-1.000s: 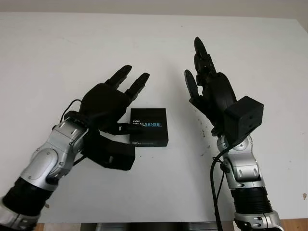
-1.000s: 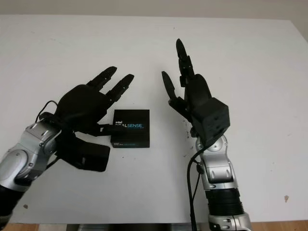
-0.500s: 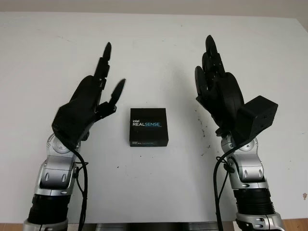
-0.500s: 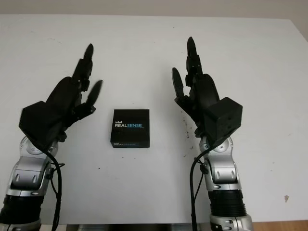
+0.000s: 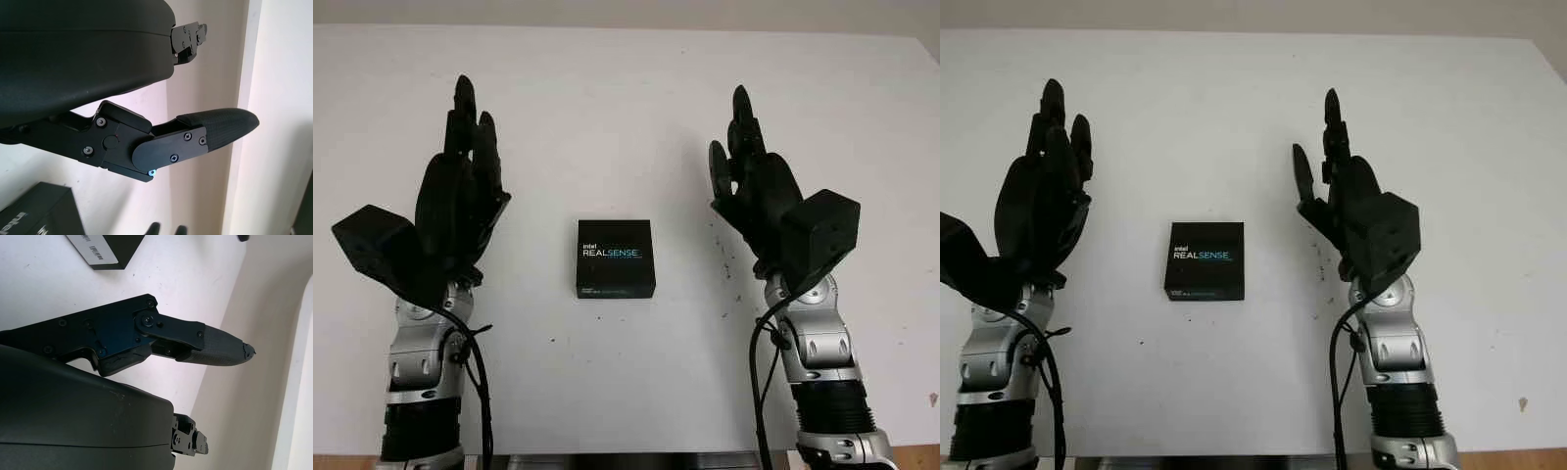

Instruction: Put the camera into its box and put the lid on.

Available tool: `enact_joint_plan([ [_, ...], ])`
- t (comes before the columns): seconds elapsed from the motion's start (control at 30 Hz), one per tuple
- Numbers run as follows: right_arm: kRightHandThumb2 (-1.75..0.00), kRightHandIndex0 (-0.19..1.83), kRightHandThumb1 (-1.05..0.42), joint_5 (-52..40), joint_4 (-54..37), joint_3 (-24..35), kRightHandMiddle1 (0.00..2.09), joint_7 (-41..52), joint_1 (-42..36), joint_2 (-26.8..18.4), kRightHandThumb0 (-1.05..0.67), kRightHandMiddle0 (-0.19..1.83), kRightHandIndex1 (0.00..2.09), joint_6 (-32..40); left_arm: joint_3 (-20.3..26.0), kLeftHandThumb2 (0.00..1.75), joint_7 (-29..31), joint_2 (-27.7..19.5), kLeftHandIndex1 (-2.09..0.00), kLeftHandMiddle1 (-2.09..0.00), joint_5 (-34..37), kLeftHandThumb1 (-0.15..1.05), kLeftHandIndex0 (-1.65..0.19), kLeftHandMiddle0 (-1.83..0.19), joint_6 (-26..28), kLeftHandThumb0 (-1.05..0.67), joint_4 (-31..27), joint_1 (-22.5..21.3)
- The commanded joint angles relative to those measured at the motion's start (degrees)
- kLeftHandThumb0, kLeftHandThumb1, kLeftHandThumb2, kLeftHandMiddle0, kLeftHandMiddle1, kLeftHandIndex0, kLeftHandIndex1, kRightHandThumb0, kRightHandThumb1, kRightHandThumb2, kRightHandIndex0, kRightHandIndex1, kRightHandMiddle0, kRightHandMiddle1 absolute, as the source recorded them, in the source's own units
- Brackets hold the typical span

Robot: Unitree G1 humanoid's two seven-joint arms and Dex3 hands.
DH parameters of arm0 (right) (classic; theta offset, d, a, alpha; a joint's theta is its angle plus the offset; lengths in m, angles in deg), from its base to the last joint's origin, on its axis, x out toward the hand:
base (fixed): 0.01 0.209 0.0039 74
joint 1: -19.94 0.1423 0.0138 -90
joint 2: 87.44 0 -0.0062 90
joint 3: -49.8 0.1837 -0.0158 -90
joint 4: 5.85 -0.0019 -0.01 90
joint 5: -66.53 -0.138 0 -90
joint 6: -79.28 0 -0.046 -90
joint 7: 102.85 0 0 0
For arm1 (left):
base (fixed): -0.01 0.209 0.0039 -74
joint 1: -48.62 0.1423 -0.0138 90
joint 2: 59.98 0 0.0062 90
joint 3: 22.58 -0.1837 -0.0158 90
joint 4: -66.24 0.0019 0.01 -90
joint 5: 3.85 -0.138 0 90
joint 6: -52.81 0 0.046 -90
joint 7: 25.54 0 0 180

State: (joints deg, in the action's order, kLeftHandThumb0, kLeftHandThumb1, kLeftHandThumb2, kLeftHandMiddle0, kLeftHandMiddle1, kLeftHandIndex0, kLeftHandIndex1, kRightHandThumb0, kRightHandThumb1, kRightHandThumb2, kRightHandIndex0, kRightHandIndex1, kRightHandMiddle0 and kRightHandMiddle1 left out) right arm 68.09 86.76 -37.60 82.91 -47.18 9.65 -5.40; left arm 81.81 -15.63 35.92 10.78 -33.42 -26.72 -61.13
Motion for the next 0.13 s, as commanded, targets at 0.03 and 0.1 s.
enact_joint_plan([
  [0.03, -0.66, -0.19, -1.05, 0.31, -0.78, -0.29, 0.0, 0.15, -0.01, -0.61, -0.87, -0.19, 0.0, 0.85, 0.9, 0.74, -0.33, -0.66, 0.0, 0.0, 1.49, 1.05, 0.19, 0.19, 0.7, -0.84, 0.22, -1.66],
  [0.1, -0.67, -0.19, -1.05, 0.66, -1.3, -0.38, 0.0, 0.12, -0.42, -0.83, -0.87, -0.19, 0.0, 0.88, 1.12, 0.71, -1.06, -0.45, 0.0, 0.0, 2.2, 1.05, 0.19, 0.19, 1.43, -0.85, -0.06, -1.88],
])
